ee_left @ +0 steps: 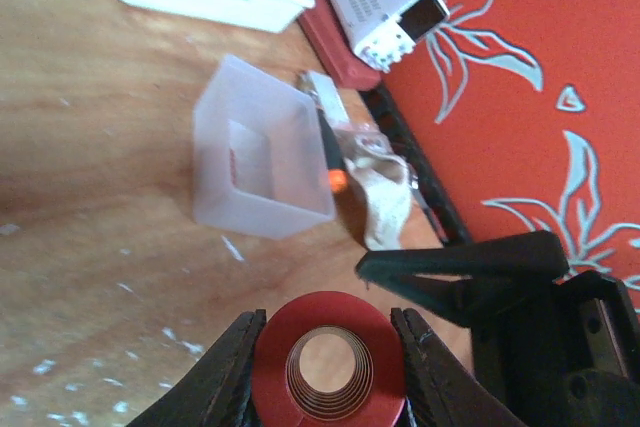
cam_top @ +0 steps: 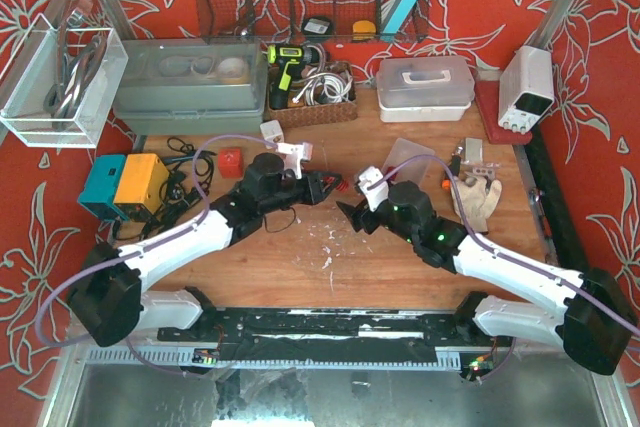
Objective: Install the large spring
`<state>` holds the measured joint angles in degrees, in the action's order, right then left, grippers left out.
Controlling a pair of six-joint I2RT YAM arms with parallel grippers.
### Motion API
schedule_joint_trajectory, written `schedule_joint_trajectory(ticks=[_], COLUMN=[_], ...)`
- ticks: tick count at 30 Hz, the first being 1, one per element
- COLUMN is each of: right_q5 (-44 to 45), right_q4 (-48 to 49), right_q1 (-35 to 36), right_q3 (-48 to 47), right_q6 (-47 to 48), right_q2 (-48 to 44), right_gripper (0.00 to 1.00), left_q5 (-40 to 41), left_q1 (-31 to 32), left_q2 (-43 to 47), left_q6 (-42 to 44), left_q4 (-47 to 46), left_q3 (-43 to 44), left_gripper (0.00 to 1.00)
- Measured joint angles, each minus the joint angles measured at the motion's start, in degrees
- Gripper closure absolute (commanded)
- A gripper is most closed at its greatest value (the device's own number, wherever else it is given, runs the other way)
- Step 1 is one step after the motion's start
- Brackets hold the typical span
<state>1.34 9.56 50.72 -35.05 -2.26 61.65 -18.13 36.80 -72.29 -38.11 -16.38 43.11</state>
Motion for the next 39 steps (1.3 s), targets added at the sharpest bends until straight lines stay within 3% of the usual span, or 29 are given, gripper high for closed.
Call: schedule_joint_trajectory(ticks=[2, 8, 17, 29, 39], right_q5=[0.81, 6.56, 16.83, 21.86, 22.67], right_q4=[0.17, 1.44, 3.15, 4.46, 4.59], right_q1=[-0.02, -0.02, -0.02, -0.02, -0.02], right_q3=[0.04, 2.03, 5.01, 5.99, 5.99], right_q6=[-0.48, -1.38, -2.10, -2.16, -2.16], right_q2=[-0.07, -1.79, -3.13, -3.78, -2.84], right_gripper=[0.02, 0.01, 0.01, 0.01, 0.01], left_q5=[3.04, 16.20, 29.99, 32.11, 32.65], left_q1=[0.00, 0.00, -0.24, -3.74, -3.87], left_q2=[1.57, 4.83, -2.49, -14.05, -19.47], left_q6=[2.05, 9.49, 18.16, 22.88, 23.98], left_q4=[1.40, 5.53, 10.25, 11.15, 11.87], left_q3=[-0.24, -2.49, -0.42, 8.79, 11.19], left_gripper=[1.00, 1.00, 1.00, 1.00, 1.00])
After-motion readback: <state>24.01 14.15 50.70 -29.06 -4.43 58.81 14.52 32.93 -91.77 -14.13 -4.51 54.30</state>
